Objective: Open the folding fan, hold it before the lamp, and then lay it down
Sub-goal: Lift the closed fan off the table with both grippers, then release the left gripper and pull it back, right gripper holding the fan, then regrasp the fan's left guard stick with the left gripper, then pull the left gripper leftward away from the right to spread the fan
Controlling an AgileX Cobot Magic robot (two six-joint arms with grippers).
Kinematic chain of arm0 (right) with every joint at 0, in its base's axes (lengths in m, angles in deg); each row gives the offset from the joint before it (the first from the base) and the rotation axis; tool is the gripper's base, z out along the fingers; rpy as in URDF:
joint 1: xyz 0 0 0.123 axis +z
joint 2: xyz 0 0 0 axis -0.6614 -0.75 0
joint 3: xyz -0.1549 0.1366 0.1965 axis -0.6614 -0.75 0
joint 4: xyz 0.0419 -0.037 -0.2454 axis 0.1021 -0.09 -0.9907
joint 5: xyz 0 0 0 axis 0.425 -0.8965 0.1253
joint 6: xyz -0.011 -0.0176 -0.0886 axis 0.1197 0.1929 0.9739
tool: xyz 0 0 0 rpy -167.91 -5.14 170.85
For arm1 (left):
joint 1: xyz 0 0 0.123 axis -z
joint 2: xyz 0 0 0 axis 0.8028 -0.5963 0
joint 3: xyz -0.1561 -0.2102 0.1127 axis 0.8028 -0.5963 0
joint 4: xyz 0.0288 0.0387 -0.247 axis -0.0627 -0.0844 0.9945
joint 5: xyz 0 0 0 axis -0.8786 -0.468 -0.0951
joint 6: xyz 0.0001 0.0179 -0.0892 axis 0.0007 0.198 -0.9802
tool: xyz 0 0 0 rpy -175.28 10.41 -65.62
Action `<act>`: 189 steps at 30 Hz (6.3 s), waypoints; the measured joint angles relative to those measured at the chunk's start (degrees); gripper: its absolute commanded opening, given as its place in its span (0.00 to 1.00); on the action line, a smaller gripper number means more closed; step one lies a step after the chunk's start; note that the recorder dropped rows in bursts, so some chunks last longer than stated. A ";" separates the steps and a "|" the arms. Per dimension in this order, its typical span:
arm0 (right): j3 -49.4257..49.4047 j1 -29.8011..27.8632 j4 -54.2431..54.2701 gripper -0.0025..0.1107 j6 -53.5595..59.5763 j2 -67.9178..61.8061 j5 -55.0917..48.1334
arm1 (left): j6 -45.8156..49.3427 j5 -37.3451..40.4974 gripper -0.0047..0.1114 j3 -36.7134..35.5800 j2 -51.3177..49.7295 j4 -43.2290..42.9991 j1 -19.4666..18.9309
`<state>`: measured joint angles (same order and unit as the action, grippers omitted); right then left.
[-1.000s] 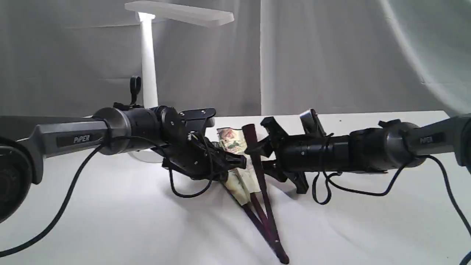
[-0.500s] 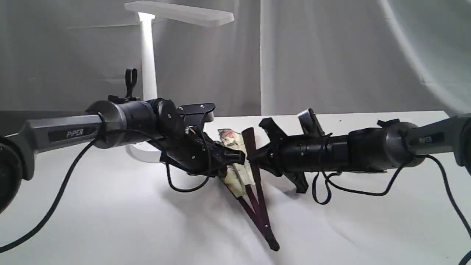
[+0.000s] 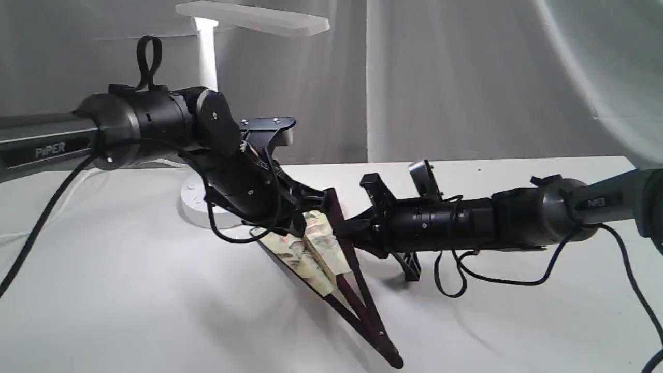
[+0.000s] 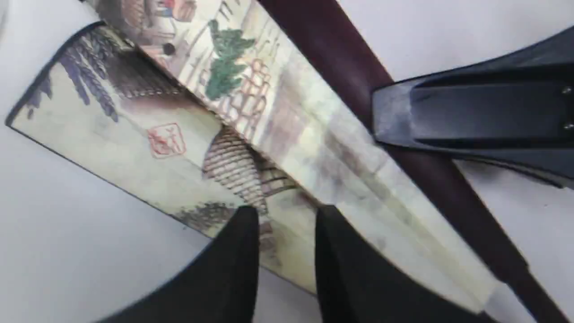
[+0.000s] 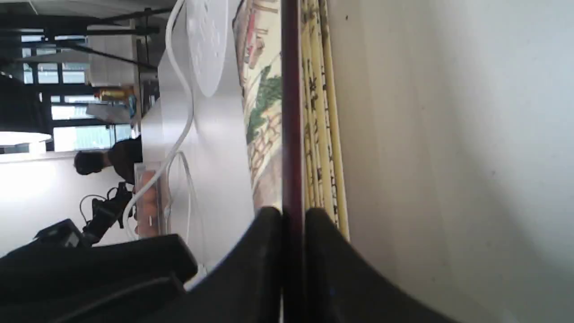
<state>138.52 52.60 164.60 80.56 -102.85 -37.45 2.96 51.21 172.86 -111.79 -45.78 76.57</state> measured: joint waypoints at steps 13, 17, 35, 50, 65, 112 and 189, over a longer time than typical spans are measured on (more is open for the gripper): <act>-0.10 -3.19 -6.91 0.02 -2.30 5.56 -3.30 | -0.58 -8.19 0.24 -13.13 9.02 -0.05 -2.90; -0.10 -3.19 -7.07 0.02 -2.45 7.06 -5.09 | -0.58 -13.70 0.24 -19.45 12.49 -0.05 -2.90; -3.89 -3.19 -5.44 0.02 -3.91 11.93 -15.76 | -0.93 -45.19 0.23 -49.37 32.16 4.45 -2.90; -21.17 -8.08 -4.88 0.02 4.32 24.28 -15.88 | -1.38 -52.31 0.04 -53.04 36.50 -4.73 7.84; -26.69 -10.79 -1.84 0.02 10.13 27.43 -17.07 | -26.94 -81.31 0.04 -69.94 39.22 -7.29 13.49; -26.92 -10.79 -1.93 0.02 14.47 27.56 -17.07 | -96.38 -110.51 0.51 -56.06 8.47 -22.80 6.77; -26.92 -10.79 1.50 0.02 12.56 25.44 -14.36 | -111.69 -112.76 0.04 -45.38 2.50 -43.57 3.07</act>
<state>111.61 41.81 166.10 93.12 -77.41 -51.81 -108.73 -61.55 127.48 -109.29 -89.35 79.63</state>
